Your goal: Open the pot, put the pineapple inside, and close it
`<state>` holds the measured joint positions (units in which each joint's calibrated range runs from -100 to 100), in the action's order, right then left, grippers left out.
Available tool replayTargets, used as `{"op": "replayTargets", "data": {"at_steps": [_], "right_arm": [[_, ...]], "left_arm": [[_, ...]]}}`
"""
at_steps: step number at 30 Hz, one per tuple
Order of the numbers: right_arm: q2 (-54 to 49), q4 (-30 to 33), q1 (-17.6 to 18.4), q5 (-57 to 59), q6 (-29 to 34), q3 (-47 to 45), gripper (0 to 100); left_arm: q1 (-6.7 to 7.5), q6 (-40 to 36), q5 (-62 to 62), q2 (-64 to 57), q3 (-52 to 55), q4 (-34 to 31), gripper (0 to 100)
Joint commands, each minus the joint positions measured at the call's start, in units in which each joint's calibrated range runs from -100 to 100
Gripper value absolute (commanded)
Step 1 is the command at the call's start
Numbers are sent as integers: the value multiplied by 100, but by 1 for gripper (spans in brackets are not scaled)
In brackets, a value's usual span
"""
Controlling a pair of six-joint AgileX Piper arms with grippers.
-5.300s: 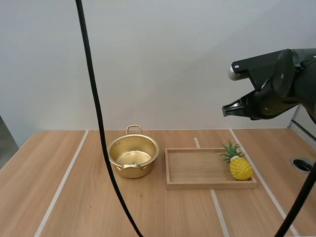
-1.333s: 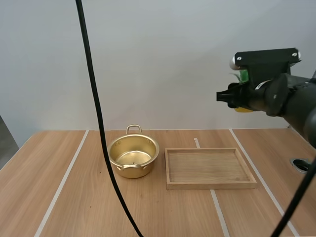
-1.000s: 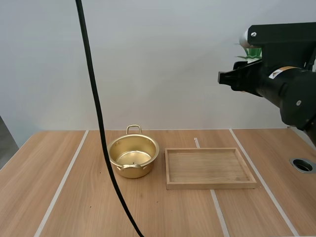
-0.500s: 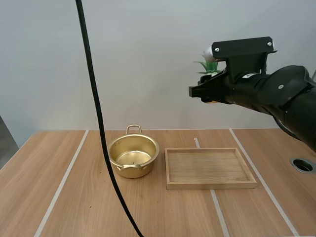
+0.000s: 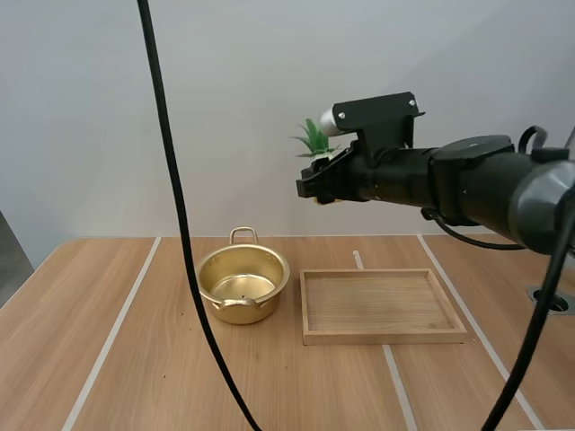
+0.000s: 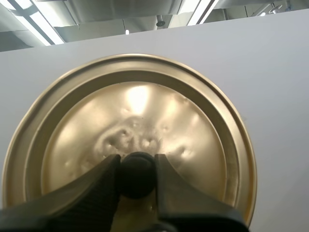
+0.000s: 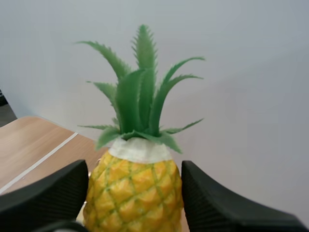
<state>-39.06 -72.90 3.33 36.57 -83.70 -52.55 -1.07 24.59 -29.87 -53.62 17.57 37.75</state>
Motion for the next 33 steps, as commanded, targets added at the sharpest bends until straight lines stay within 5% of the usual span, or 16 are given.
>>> {"op": "replayTargets", "data": {"at_steps": [1,13,22,33], "right_arm": [[281,-100,128,81,-159,105,0],[1575,312,1102,-211,-163,585,0],[2510,336,1425,-535,-199,585,0],[3331,-1048,1440,-880,-1630,616,0]], "left_arm": [[13,-42,192,-31,-25,53,0],[13,-42,192,-31,-25,53,0],[13,-42,192,-31,-25,53,0],[13,-42,192,-31,-25,53,0]]}}
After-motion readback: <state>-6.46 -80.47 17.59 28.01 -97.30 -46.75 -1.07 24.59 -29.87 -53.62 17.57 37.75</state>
